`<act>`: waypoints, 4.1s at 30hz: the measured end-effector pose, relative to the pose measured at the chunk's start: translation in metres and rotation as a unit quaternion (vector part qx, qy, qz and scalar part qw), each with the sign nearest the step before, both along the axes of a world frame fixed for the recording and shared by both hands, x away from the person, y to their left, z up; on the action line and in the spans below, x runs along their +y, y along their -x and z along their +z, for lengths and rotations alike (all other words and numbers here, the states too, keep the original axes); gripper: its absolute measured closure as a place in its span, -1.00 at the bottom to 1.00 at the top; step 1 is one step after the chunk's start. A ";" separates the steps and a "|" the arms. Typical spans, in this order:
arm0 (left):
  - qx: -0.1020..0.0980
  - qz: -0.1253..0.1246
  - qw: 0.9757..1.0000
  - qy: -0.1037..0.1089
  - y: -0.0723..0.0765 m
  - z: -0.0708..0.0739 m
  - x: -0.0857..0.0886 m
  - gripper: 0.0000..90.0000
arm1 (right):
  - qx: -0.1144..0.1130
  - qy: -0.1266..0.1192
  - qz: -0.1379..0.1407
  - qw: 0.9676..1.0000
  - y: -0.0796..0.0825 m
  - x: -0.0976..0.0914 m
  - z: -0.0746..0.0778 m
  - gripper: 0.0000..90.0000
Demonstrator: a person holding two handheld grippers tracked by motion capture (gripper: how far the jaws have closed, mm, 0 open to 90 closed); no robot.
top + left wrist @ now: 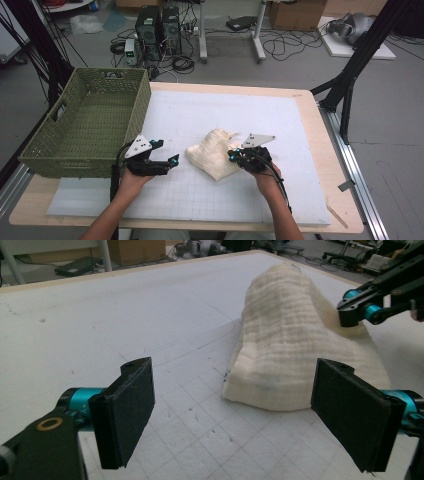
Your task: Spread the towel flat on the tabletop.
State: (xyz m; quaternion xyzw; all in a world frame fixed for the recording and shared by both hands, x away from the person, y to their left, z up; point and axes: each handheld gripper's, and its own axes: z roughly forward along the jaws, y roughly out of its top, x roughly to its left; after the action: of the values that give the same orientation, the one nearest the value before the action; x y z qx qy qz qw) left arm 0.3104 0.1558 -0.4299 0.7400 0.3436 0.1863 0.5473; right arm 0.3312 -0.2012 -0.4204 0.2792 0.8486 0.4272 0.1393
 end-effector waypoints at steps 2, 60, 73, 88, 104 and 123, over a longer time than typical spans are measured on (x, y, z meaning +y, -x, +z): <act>0.001 -0.002 1.000 -0.001 0.000 0.000 -0.001 -0.59 | -0.004 -0.001 0.014 1.000 0.008 0.001 0.001 0.94; 0.045 -0.014 0.999 -0.022 -0.072 0.030 -0.062 -0.22 | -0.003 0.046 -0.147 0.988 0.049 -0.082 -0.016 0.87; 0.115 -0.069 0.987 -0.086 -0.101 -0.005 -0.117 -0.06 | 0.005 0.031 -0.143 0.989 0.047 -0.086 -0.020 0.85; 0.084 -0.124 0.981 -0.125 -0.088 -0.005 -0.127 0.92 | 0.005 0.027 -0.145 0.989 0.049 -0.089 -0.019 0.85; 0.056 -0.066 0.992 -0.090 -0.029 0.005 -0.035 0.92 | 0.000 0.053 -0.172 0.984 0.063 -0.096 -0.013 0.92; 0.067 -0.051 0.992 -0.096 0.008 -0.009 0.006 0.83 | -0.019 0.059 -0.201 0.978 0.083 -0.101 -0.002 0.46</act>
State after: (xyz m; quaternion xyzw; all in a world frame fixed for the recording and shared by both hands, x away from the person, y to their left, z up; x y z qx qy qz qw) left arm 0.3028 0.1620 -0.4385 0.8166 0.3220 0.1403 0.4580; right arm 0.2486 -0.3021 -0.4220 0.4270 0.7963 0.3445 0.2547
